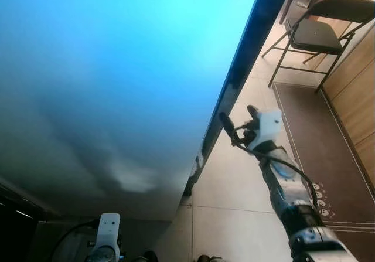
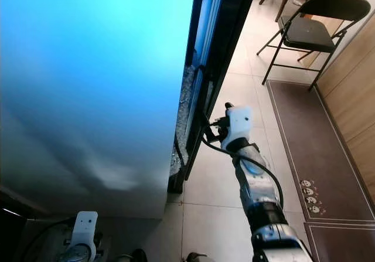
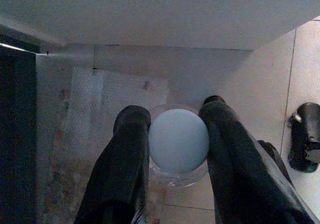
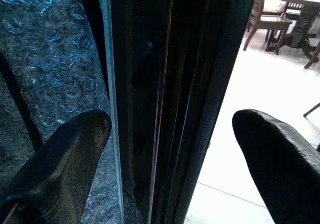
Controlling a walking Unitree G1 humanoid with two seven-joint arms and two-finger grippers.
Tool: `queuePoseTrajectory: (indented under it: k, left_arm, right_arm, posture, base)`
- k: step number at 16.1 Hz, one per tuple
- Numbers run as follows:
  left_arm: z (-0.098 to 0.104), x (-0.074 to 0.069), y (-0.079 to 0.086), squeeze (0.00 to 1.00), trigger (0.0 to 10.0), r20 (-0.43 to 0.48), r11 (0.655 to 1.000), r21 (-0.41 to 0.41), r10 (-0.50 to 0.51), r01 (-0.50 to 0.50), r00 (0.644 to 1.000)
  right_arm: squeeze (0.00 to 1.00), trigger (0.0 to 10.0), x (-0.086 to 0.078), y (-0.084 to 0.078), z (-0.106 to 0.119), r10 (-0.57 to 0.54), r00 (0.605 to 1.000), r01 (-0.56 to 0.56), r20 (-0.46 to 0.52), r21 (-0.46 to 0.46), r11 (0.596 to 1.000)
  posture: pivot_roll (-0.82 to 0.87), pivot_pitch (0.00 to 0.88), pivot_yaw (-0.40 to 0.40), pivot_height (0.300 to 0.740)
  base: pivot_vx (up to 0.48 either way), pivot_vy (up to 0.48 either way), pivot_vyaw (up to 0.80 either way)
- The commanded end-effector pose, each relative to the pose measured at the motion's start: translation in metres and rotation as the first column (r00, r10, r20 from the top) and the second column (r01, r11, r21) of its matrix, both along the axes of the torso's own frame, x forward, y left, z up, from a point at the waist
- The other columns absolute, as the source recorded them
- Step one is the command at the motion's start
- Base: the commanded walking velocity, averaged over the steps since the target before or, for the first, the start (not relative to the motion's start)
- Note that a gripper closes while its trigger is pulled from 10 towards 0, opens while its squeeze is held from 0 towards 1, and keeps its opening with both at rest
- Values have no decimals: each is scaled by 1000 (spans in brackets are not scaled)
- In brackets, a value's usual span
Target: Restocking fridge
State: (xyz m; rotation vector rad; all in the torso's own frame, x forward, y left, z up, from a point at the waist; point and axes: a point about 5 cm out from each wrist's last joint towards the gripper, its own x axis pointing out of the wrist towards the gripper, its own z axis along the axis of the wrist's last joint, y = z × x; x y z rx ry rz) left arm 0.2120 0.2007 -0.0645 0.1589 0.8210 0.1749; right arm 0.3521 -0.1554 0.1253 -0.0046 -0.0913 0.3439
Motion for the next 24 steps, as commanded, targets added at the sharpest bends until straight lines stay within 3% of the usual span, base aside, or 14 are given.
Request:
queuePoseTrajectory:
  k: [1, 6, 16, 20, 24]
  left_arm:
    - [-4, -6, -2, 0, 10000, -27, 1000, 2, -2, 3, 1000]
    - [-3, -5, 1, 0, 10000, -24, 1000, 7, 2, -2, 1000]
    - [-7, -13, 5, 0, 10000, -46, 1000, 8, 11, -10, 999]
    - [-5, -10, 4, 0, 10000, -35, 1000, 12, 7, -6, 999]
    - [-10, -19, 5, 0, 10000, -68, 1000, 8, 1, -1, 998]
  right_arm:
    - [0, 10000, 1, -6, 0, -17, 1000, 17, 1, -8, 1000]
    - [0, 10000, 6, -4, 1, 4, 1000, -3, 4, -43, 999]
    - [0, 10000, 22, -13, 15, -79, 996, 82, 34, -78, 994]
    - [0, 10000, 25, -23, 20, -152, 987, 156, 54, -73, 985]
    - [0, 10000, 19, -43, 13, -298, 952, 302, 67, -59, 951]
  posture:
    - [-118, 145, -93, 740]
    - [-115, 149, -93, 740]
    - [-106, 158, -93, 740]
    - [-108, 162, -91, 740]
    - [-115, 170, -87, 740]
  base:
    - [0, 0, 0]
    - [0, 0, 0]
    - [0, 0, 0]
    - [0, 0, 0]
    - [0, 0, 0]
